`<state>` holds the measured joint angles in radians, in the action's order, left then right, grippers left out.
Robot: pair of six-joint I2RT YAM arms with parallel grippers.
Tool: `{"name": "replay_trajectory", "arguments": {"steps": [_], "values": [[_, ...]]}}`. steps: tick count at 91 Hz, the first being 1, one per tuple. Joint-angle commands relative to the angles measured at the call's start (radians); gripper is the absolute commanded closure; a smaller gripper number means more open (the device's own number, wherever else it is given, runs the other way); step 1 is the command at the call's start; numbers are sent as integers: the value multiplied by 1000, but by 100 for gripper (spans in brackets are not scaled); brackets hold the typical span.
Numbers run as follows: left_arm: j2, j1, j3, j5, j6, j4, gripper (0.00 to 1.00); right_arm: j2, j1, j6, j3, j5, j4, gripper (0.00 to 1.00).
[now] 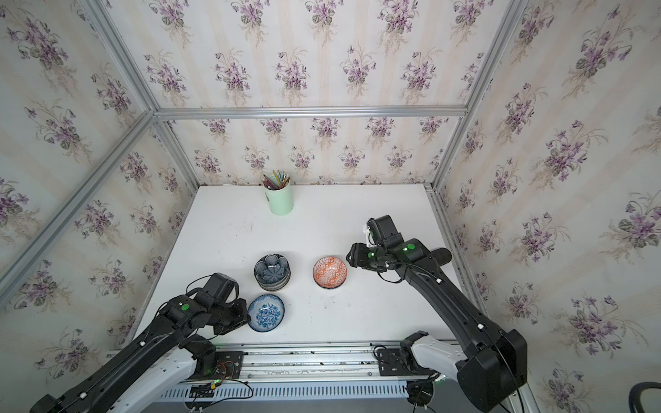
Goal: Stack the bowls
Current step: Pick up the bowl from the center of the board.
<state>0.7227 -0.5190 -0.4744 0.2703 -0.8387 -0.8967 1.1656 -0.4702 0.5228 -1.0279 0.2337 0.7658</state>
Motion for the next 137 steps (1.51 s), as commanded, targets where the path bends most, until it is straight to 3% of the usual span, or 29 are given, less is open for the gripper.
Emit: {"name": "replay_trajectory", "arguments": {"steps": [1, 37, 60, 106, 137], "values": [[-13, -2, -12, 18, 10, -16, 100, 0, 0, -6, -1, 14, 6, 38], [-60, -21, -85, 72, 25, -85, 100, -3, -60, 16, 1, 38, 1, 41], [-35, -48, -237, 73, 72, -187, 100, 9, -186, 46, -52, 44, 8, 42], [421, -63, -718, 83, 302, -270, 100, 121, -352, 59, -254, 14, 82, 47], [595, -88, -824, 138, 344, -233, 100, 179, -395, 56, -295, -9, 107, 53]]}}
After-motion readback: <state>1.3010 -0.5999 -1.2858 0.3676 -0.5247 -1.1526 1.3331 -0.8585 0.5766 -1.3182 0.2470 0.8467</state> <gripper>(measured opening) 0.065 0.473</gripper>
